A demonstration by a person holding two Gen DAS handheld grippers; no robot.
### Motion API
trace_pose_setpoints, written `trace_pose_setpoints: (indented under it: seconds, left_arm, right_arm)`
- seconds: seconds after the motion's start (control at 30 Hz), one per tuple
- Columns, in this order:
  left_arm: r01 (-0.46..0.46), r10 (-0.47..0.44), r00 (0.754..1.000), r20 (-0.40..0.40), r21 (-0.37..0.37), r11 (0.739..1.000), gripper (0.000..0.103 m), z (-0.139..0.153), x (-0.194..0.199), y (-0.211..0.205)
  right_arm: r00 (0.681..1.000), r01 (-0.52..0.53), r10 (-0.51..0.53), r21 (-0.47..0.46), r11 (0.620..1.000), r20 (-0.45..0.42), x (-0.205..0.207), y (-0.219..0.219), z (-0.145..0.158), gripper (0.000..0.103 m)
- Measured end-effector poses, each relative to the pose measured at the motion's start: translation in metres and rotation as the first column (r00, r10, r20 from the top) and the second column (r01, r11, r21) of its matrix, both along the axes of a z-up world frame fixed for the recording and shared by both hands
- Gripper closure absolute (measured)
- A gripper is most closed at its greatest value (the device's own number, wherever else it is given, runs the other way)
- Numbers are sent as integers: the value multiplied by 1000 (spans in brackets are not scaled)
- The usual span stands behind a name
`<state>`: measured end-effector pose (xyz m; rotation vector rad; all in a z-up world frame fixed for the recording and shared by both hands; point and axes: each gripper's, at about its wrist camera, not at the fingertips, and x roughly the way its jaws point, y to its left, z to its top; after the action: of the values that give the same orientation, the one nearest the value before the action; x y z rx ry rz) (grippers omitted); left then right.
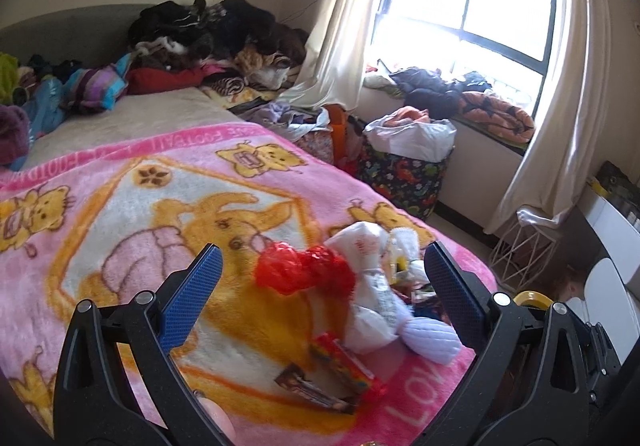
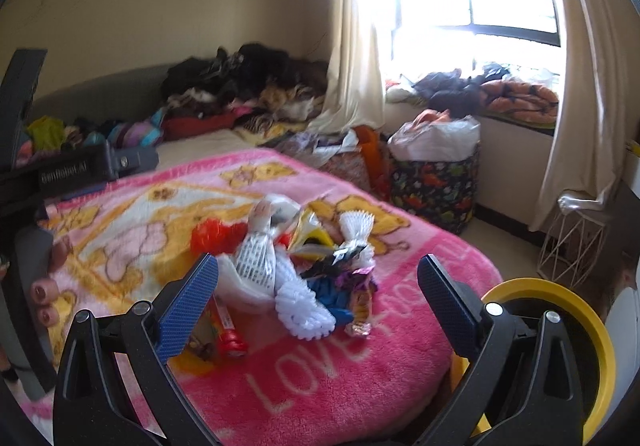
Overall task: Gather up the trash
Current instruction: 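Grasp the white plastic bag with the left tool while the right tool grasps the white mesh net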
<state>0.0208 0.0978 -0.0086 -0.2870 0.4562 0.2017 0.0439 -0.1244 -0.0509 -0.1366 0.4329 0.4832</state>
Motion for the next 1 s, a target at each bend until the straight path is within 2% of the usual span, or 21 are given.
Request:
trace_pose_setpoints:
  seconds: [0.2,0.33,0.37,0.47,0.5,0.63,0.7,0.77,0.9,1.0]
  left_arm:
    - [36,-39,996,-82,-36,999,10,-15,26,11]
    - [108,-123,980,-154,-101,989,10,-30,54,12]
    - [120,-137,977,-165,-107,987,10,-32,59,10]
    - [154,-179,960,-213,-131,979,10,-44,75,2]
    - [155,-184,957,-225,-143,978,10,-48,79,2]
    - [175,-234,938,-257,-234,956,11,-64,93,3]
    - [179,-250,931,-268,-262,948,12,-68,97,1]
    - [182,-264,922,-282,-286,941,20,-74,103,1]
    - [207,-303,904,-301,-311,927,29,-81,109,-5]
    - [218,-324,891,-317,-326,920,37,-85,114,-9]
  right_arm:
    - [996,-57,51,-77,995,-73,20,12,-22,6]
    - [987,-107,90,-129,986,-130,32,20,-37,7]
    - [986,-115,96,-144,983,-138,34,22,-41,10]
    - [982,-140,113,-178,974,-150,39,28,-50,28]
    - [980,-149,119,-196,969,-158,41,31,-54,31]
    - [974,-172,132,-224,959,-184,48,38,-64,45]
    - [970,-174,126,-232,957,-206,54,38,-71,58]
    - [966,-177,125,-227,958,-228,58,37,-74,67]
    - [959,-204,155,-197,959,-236,59,34,-72,77]
    - [956,-216,174,-166,962,-235,59,30,-67,79]
